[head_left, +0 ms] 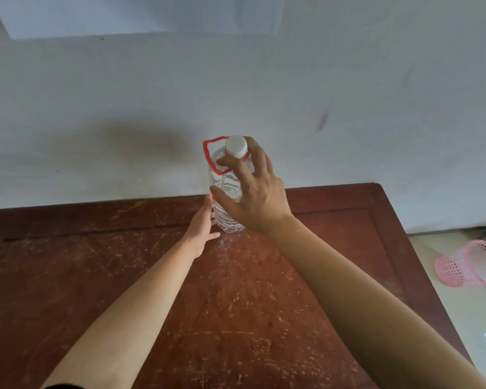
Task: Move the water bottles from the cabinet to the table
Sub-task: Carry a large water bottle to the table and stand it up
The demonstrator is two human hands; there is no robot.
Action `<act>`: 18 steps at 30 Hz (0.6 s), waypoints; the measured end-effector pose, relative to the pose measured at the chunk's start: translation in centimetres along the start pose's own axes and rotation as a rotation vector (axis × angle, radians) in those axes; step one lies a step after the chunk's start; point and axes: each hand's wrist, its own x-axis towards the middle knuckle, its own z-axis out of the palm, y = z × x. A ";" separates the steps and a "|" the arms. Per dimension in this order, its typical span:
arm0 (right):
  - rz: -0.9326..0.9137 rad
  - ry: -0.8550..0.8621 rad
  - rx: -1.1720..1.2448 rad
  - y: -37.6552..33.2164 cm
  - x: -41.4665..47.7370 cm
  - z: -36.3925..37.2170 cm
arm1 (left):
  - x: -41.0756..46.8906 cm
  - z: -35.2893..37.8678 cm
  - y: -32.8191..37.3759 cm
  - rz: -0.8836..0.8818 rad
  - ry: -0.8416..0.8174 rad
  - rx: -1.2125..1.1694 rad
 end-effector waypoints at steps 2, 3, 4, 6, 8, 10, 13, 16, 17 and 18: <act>0.028 0.004 0.022 0.4 0.2 -0.2 | -0.1 -0.4 0.1 0.012 -0.022 -0.008; 0.017 0.001 0.036 0.2 0.4 -1.0 | -1.1 -0.7 0.7 0.043 -0.030 -0.001; 0.023 -0.015 0.039 0.7 0.1 -1.2 | -1.4 -0.7 0.7 0.049 -0.048 0.020; 0.029 -0.078 0.036 1.4 -0.2 -1.9 | -2.2 -0.5 1.1 0.056 -0.065 0.063; 0.020 -0.163 0.039 1.6 -0.6 -2.3 | -2.6 -0.7 1.0 0.059 -0.065 0.081; -0.020 -0.227 0.060 0.9 -1.0 -3.3 | -4.2 -1.0 1.4 0.104 -0.010 0.111; -0.053 -0.197 0.086 -0.7 -2.1 -4.9 | -7.2 -1.9 2.3 0.241 0.186 0.329; -0.111 -0.115 0.138 -2.1 -5.0 -6.2 | -11.6 -4.1 1.4 0.373 0.424 0.559; -0.140 -0.109 0.149 -2.5 -6.2 -6.4 | -13.4 -4.9 0.4 0.384 0.489 0.578; -0.164 -0.125 0.157 -3.0 -7.5 -6.3 | -15.5 -5.6 -0.7 0.377 0.552 0.585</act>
